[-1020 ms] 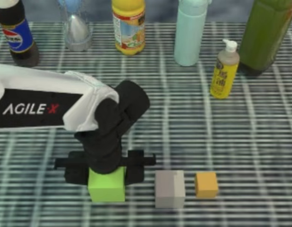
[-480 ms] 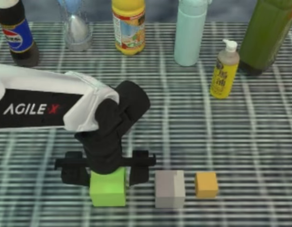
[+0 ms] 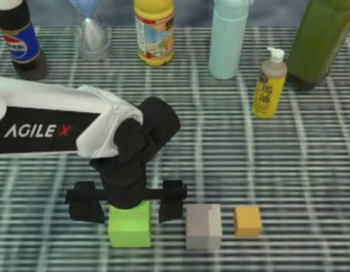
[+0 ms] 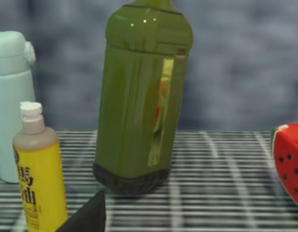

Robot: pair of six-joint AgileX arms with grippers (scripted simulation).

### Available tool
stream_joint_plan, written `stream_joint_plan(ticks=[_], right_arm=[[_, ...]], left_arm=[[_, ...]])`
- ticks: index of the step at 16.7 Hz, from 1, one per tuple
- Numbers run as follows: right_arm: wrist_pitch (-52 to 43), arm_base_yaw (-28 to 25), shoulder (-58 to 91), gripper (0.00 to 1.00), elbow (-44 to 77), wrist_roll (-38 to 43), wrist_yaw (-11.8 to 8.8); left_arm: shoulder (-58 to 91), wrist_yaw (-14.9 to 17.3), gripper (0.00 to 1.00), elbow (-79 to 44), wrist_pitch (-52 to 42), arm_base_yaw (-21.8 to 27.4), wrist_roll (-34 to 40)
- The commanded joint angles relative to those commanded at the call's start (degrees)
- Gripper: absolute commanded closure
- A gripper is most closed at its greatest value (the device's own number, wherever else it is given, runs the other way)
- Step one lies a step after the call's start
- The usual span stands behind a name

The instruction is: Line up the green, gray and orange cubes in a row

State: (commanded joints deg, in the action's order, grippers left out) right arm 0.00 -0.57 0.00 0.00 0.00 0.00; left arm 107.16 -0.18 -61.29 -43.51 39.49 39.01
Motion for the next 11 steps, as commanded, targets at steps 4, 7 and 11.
stream_joint_plan(ticks=[4, 7, 11], right_arm=[[0.00, 0.00, 0.00, 0.00, 0.00, 0.00, 0.00], [0.00, 0.00, 0.00, 0.00, 0.00, 0.00, 0.00], [0.00, 0.00, 0.00, 0.00, 0.00, 0.00, 0.00]], left_arm=[[-1.53, -0.06, 0.00, -2.61, -4.14, -0.14, 0.13], [-4.01, -0.07, 0.00, -6.13, -10.61, -0.57, 0.27], [-6.52, -0.03, 0.00, -9.12, -15.64, -0.99, 0.26]])
